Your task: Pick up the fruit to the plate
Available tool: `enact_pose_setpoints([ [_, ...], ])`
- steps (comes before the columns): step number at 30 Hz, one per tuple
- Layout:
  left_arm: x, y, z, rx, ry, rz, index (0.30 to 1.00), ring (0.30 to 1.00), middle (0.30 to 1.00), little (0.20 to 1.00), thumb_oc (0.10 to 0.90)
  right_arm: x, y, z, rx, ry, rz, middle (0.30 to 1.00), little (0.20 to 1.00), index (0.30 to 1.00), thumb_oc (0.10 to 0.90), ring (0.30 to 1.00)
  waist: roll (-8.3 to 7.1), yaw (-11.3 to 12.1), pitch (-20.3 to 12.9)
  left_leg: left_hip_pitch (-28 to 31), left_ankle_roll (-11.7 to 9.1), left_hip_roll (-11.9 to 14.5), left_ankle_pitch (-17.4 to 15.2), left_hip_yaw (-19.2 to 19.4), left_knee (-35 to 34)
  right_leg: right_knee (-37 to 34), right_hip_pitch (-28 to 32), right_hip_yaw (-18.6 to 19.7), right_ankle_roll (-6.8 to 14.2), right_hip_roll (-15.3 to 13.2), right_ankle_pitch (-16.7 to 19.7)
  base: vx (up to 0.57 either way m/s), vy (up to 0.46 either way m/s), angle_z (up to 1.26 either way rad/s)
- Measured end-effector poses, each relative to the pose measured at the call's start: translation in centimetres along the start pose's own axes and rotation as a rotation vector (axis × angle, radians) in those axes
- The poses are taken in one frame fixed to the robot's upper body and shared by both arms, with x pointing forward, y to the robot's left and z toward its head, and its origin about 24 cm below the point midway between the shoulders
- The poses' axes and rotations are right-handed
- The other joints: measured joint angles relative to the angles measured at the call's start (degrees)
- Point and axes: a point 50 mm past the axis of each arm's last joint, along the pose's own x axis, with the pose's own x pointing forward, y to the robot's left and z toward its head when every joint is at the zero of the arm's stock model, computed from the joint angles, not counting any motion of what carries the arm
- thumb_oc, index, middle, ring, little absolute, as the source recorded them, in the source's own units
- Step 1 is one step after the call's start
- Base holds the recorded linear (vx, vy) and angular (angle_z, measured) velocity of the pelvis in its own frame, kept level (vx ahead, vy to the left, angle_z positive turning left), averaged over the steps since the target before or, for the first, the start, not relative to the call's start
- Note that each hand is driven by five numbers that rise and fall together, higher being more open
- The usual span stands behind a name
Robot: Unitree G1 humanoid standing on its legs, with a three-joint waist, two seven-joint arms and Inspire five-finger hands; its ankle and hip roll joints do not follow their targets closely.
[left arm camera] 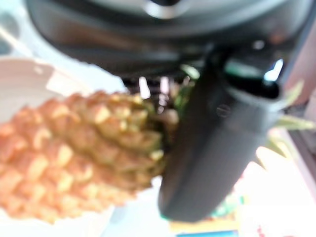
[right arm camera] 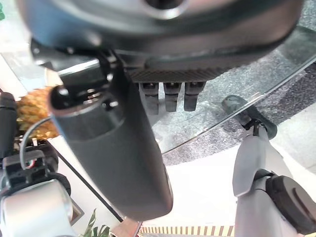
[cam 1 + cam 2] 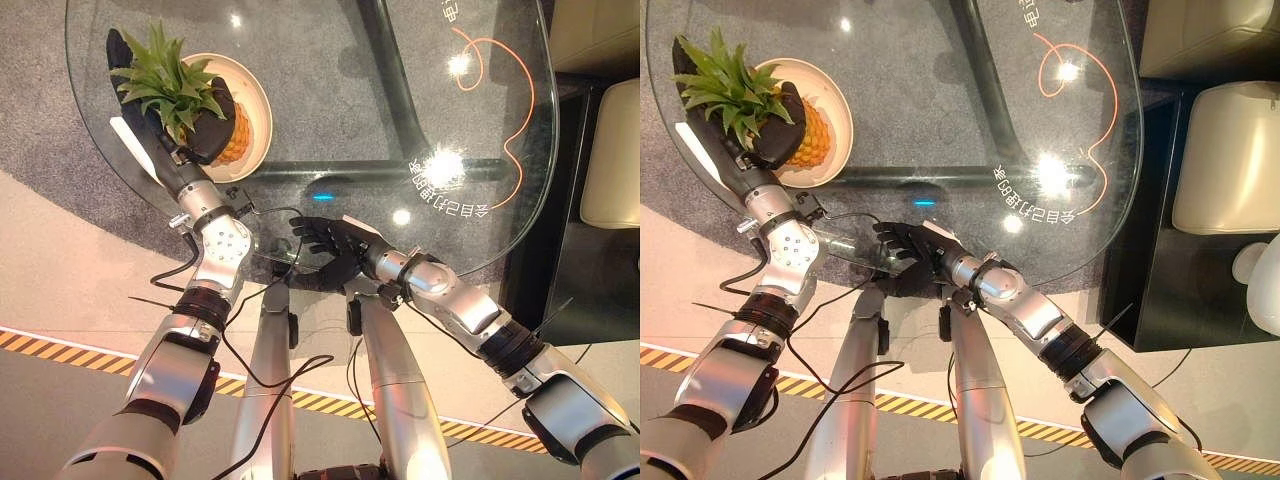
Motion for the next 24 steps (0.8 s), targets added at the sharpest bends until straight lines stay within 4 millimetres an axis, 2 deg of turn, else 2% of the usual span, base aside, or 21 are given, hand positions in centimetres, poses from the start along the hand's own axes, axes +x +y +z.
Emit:
enact_pose_setpoints([
  [7, -0.2, 0.4, -0.3, 0.010, 0.008, -0.008, 0.900, 0.900, 0.900, 0.900, 0.800, -0.1, 0.0, -0.2, 0.004, 0.005, -0.001, 0.900, 0.900, 0.900, 0.800, 0.900, 0.02, 1.0, 0.0, 1.3, 0.0, 0.4, 0.4, -0.3, -1.2, -0.8, 1.1, -0.1, -0.1, 0.4, 0.1, -0.03, -0.036, -0.01],
  [12, -0.1, 0.7, -0.5, 0.005, 0.029, 0.000, 0.900, 0.900, 0.900, 0.900, 0.800, -0.1, 0.0, -0.2, 0.003, 0.002, -0.001, 0.900, 0.900, 0.900, 0.800, 0.900, 0.02, 1.2, 0.0, 2.4, 0.0, 0.4, 0.4, -0.3, -2.0, -1.5, 2.2, -0.1, -0.6, 0.4, 0.5, 0.00, 0.000, 0.00],
  [24, 0.3, 1.5, -0.7, 0.039, 0.031, -0.007, 0.900, 0.900, 0.900, 0.900, 0.800, 0.0, 0.1, -0.1, 0.003, -0.002, -0.004, 0.900, 0.900, 0.900, 0.800, 0.900, 0.03, 1.4, 0.0, 3.5, 0.0, 0.4, 0.4, -0.4, -2.1, -1.7, 3.5, -0.3, -0.4, 0.4, 0.4, 0.00, 0.000, 0.00],
])
